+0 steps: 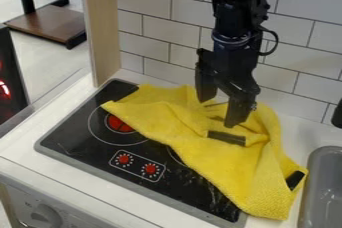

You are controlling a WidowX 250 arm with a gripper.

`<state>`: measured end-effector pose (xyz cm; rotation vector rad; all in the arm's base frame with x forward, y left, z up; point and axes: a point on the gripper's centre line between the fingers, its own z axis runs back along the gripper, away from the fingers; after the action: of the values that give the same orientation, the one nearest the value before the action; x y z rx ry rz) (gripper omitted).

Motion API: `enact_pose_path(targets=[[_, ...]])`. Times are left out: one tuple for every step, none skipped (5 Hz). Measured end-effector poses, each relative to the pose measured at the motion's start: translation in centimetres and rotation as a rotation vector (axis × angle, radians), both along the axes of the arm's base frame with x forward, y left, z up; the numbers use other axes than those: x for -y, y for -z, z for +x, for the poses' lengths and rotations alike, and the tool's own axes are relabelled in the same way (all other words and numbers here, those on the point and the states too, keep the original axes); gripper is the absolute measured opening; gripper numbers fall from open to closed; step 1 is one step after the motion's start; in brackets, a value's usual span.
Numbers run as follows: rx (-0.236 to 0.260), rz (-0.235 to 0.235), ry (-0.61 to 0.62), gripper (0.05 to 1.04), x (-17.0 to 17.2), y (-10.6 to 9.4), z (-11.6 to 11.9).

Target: Unfold the cloth from top right to bottom left

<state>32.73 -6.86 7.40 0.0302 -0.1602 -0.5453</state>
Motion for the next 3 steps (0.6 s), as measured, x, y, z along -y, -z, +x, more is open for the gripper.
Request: enact_pose_path(targets=[[-0.034,0.009,-0.003,0.999,-0.05,1.06,-0.53],[-0.023,0.033,-0.024,0.999,-0.03,1.79,-0.93],[-0.011,0.055,-0.007,0.999,0.76,2.01,-1.2]])
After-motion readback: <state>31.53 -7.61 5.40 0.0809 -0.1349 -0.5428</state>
